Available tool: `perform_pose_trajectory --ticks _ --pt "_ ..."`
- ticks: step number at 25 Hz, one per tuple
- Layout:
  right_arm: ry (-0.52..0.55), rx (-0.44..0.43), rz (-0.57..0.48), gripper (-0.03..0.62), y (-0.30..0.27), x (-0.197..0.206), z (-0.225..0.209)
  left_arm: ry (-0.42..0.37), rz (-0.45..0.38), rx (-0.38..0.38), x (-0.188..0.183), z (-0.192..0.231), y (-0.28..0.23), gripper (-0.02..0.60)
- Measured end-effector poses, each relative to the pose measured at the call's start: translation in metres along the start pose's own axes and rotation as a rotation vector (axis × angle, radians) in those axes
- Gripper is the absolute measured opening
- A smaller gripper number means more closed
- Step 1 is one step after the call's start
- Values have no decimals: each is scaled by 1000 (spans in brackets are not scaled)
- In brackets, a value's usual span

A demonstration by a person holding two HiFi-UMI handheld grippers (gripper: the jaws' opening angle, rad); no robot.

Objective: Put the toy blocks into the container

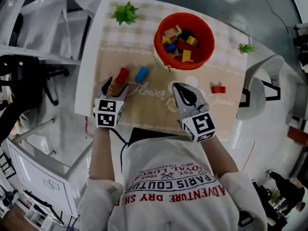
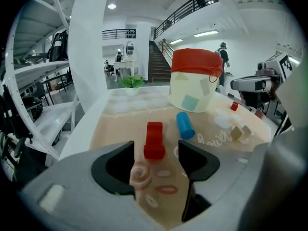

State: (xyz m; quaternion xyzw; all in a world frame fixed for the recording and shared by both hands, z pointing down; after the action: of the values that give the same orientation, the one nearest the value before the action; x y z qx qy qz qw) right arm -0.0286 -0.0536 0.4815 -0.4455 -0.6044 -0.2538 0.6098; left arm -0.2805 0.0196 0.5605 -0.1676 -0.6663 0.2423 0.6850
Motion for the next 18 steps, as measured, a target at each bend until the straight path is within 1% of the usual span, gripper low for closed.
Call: perform_pose_trajectory --ticks 2,3,7,10,13,15,18 --pt "-1 3 10 2 -2 2 -1 8 -5 -11 2 6 -5 243" --pt "-2 7 11 2 -2 2 -1 16 -5 -9 2 8 -7 226" --pt "-2 29 7 2 -1 2 -1 20 14 52 6 6 -12 155" --pt "-4 55 6 2 3 1 1 22 6 80 4 5 -8 154" --pt "-15 95 -6 2 9 -4 3 10 -29 107 -12 3 2 153" --pt "-19 121 -20 2 12 -11 5 -14 -74 122 -32 1 9 153" --pt "-11 155 -39 2 18 -25 7 -42 -168 164 -75 -8 19 153"
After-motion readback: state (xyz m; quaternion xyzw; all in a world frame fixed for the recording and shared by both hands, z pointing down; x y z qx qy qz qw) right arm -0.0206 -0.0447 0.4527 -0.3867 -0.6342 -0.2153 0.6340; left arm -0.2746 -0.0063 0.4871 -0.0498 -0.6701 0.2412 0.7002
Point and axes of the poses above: the fingertips, and each gripper's own axes: y backward along the fingers, z to its left, x out of its underside, the point moved 7 cm from there along y, backward along the fingers, and after that the axes turned 12 degrees about -z, right-handed, at the moved point
